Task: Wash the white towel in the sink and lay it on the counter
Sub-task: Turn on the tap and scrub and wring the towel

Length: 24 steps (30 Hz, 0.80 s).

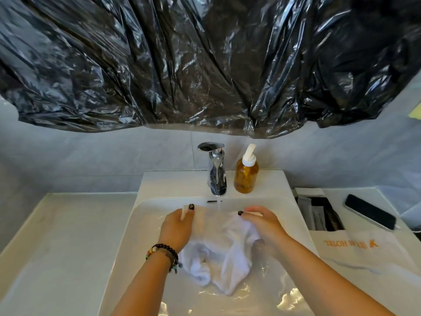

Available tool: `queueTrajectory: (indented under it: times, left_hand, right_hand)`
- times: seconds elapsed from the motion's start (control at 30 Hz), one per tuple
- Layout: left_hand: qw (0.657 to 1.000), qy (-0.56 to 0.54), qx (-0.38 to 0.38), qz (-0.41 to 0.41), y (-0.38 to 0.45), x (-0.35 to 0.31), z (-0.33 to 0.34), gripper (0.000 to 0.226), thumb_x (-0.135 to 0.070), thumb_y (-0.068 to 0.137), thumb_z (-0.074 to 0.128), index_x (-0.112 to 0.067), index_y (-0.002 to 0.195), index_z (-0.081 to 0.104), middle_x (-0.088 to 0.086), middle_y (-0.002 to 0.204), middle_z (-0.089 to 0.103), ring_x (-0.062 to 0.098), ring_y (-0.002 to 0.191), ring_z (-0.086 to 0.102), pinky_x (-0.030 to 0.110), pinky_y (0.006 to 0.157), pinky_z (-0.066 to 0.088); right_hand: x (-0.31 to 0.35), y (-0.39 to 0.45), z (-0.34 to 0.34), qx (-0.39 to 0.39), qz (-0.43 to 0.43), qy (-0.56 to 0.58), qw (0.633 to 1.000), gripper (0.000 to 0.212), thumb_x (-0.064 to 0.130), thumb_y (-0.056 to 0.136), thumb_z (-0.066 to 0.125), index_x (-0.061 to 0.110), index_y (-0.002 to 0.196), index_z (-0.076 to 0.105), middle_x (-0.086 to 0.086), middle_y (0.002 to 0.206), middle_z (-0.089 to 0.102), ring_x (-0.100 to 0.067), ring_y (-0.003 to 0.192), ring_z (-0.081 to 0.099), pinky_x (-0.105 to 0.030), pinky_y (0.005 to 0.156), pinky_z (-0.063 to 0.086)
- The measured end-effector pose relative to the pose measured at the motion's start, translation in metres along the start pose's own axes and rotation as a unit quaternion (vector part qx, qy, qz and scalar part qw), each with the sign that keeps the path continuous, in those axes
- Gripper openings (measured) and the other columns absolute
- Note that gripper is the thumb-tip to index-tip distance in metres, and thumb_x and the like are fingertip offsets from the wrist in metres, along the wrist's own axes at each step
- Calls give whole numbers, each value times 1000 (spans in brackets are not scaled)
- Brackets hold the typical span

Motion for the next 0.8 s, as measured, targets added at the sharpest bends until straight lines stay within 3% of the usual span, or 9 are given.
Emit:
queueTrajectory:
  times: [0.2,0.27,0.33,0.4,0.47,0.53,0.6,0.7,0.8]
  left_hand:
    - [995,32,-31,86,-24,-47,-52,48,-40,97,52,-12,61,38,3,56,34,17,54,30,30,53,20]
    - [995,9,-40,91,-31,-60,-68,43,-36,95,59,-12,64,41,4,59,33,18,58,31,29,55,19]
    - [995,19,-28,96,-38,-75,-80,31,-29,89,68,-11,69,52,6,66,43,18,63,39,28,57,27]
    - [993,43,-14,107,-45,-92,-93,20,-20,82,76,-9,76,61,3,70,55,18,66,49,27,60,38]
    - [993,50,-28,105,-52,-107,-111,18,-13,78,79,-9,80,62,2,77,60,19,74,55,29,65,43]
    - [992,61,-55,96,-57,-119,-130,22,-10,78,79,-11,75,58,5,79,59,20,75,55,32,66,44]
    - [987,99,-72,101,-62,-125,-143,28,-11,79,78,-11,66,53,9,76,56,22,72,52,31,66,43]
    - [979,143,-99,106,-69,-128,-152,35,-18,79,76,-12,62,47,10,69,49,23,66,45,30,58,37]
    - [971,167,-125,116,-72,-130,-160,28,-23,81,73,-7,67,54,12,68,52,22,61,45,28,51,33]
  right_hand:
    - [57,-42,-28,31,-154,-81,984,28,9,79,74,28,99,69,-5,120,60,-25,113,57,-42,95,51]
    - [77,-61,-38,55,-200,-125,970,36,10,69,82,27,99,70,-5,119,62,-26,114,58,-40,93,50]
    - [96,-79,-47,52,-243,-246,937,48,16,63,89,25,107,70,2,119,59,-19,115,54,-31,86,47]
    - [111,-94,-53,33,-276,-416,866,62,24,61,91,23,117,65,4,121,45,-13,116,44,-27,85,42]
    - [124,-104,-57,27,-319,-533,783,42,25,62,90,28,98,68,2,111,41,-15,105,44,-19,73,40]
    - [137,-111,-61,11,-348,-587,731,20,17,71,83,30,70,68,7,81,49,-17,81,47,-13,53,28]
    - [151,-118,-64,-13,-352,-600,718,10,19,81,75,19,71,76,11,61,52,-15,65,46,-15,49,26]
    - [171,-131,-62,-48,-369,-606,703,24,24,90,66,10,72,74,0,62,49,-16,58,43,-26,54,33]
    - [186,-142,-59,-72,-376,-602,701,44,25,94,57,12,54,42,-7,57,34,-22,55,31,-32,55,24]
Point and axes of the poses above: each hand's wrist, its own y-axis towards the middle knuckle, its own z-axis out of the palm, x = y × z, the point moved 1 cm from there along y, towards the middle knuckle
